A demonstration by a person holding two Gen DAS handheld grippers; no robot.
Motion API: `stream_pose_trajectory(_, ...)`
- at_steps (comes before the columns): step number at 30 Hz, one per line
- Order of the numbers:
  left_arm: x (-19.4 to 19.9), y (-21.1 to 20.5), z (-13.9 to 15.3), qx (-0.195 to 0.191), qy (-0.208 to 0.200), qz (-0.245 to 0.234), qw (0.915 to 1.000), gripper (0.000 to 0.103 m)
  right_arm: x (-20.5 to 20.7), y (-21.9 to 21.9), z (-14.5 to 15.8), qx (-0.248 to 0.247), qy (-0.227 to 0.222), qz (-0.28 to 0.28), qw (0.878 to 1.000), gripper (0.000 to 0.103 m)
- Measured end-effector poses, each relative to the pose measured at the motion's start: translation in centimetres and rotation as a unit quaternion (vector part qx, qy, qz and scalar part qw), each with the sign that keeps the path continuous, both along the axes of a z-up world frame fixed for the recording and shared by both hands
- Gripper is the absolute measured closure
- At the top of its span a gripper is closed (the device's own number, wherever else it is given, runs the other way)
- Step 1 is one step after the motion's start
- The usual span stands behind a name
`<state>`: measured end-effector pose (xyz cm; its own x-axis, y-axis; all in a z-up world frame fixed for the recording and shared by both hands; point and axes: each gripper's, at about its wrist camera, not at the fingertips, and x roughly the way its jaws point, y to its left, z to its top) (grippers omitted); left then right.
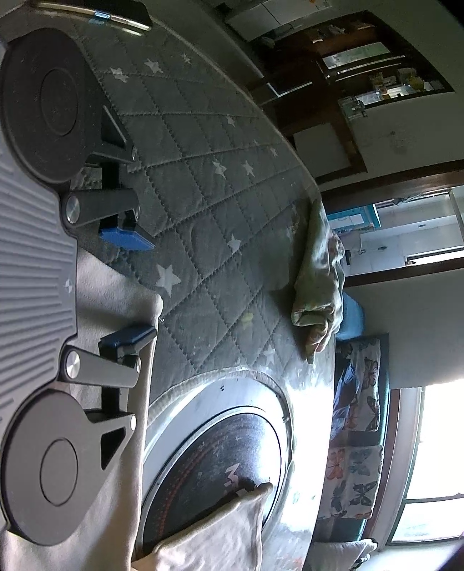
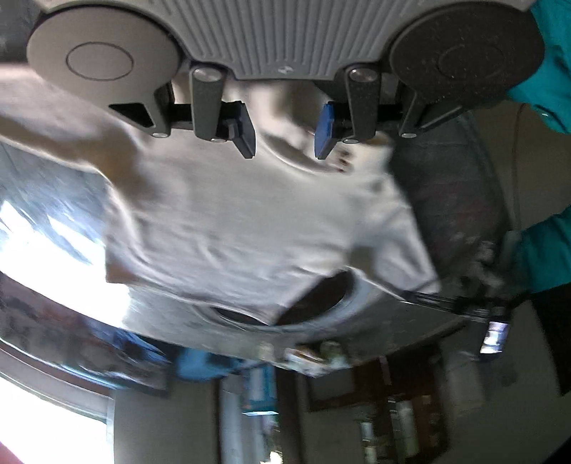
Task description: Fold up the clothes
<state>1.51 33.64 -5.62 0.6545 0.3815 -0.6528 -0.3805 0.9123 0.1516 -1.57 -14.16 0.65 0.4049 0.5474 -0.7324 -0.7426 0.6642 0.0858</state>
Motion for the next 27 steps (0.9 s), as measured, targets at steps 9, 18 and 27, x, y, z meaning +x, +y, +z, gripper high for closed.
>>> stream_pose_trajectory(9, -0.5, -2.8, 2.5, 0.012, -0.012, -0.035, 0.9992, 0.053, -0.7, -2.3, -1.4, -0.010, 0.026, -0.011, 1.000, 0.067)
stream_pose_trajectory(18, 0.6, -11.7, 4.7, -0.039, -0.037, -0.169, 0.9842, 0.047, 1.1, -4.4, -1.8, 0.006, 0.030, -0.066, 0.997, 0.067)
stream_pose_trajectory(27, 2.9, -22.8, 3.3, -0.059, -0.021, -0.311, 0.9483, 0.045, 0.0, -5.4, -0.2, 0.016, 0.014, -0.073, 0.997, 0.067)
